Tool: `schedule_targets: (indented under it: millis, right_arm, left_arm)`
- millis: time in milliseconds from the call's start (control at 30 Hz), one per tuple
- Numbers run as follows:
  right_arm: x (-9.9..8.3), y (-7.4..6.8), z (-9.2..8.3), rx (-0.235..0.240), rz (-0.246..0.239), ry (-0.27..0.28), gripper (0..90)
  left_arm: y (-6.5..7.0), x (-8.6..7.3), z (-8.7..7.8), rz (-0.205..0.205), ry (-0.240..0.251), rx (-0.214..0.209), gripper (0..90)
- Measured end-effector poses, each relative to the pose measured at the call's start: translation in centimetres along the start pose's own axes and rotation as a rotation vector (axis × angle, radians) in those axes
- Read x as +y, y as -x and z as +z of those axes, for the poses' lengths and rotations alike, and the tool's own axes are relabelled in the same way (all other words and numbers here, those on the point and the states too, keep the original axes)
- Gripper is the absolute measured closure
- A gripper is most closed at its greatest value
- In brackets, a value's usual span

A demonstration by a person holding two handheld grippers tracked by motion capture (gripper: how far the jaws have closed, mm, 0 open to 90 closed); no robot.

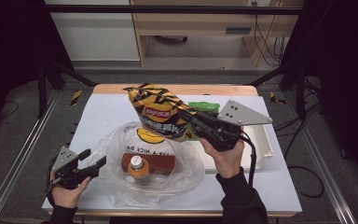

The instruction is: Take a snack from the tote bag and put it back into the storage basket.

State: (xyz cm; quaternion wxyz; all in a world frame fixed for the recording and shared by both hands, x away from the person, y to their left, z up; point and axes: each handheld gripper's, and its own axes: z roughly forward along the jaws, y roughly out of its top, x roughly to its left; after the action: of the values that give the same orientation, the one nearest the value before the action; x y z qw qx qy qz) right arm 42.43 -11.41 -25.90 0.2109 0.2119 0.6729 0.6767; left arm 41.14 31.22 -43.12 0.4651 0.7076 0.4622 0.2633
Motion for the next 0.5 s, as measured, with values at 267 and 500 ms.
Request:
schedule_targets:
  millis: [267, 500]
  right_arm:
    - [-1.1, 2.0, -2.8, -0.072, 0.013, -0.013, 88.3]
    - [-2.2, 3.7, -5.1, -0.127, 0.035, -0.027, 88.3]
  left_arm:
    - [0.0, 0.1, -0.1, 0.007, 0.004, 0.006, 28.5]
    - [-0.1, 0.1, -0.2, 0.003, 0.006, 0.006, 28.3]
